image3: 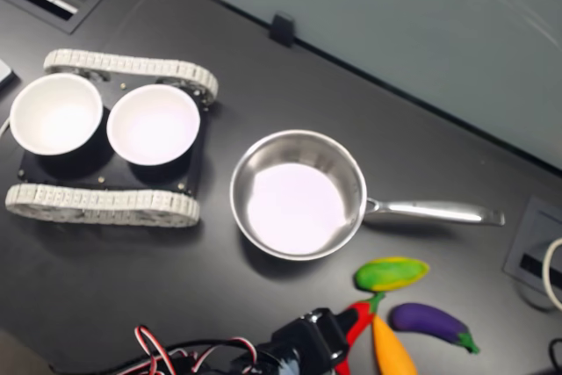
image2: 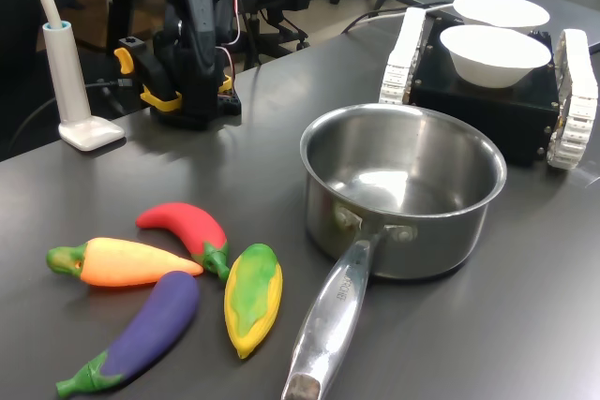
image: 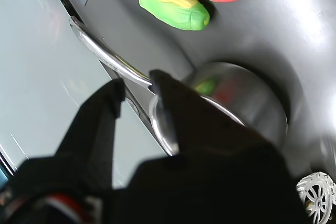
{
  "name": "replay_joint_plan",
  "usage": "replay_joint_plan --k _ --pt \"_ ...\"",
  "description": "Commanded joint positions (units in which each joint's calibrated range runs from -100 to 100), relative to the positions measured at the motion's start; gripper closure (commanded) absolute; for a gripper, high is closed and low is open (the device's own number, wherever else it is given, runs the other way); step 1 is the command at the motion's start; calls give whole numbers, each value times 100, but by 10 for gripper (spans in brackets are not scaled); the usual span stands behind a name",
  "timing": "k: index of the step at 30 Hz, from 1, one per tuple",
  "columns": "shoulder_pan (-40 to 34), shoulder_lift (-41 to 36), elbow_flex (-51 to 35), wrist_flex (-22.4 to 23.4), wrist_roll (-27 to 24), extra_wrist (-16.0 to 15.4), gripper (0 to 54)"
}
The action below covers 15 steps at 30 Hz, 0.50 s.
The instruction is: Pick up the carrot and place them in the pan
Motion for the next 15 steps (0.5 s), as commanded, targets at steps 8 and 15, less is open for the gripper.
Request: replay_joint_plan --k 8,15 --pt "198 78 -35 -490 -29 -56 398" --pt "312 103 74 -575 0 -48 354"
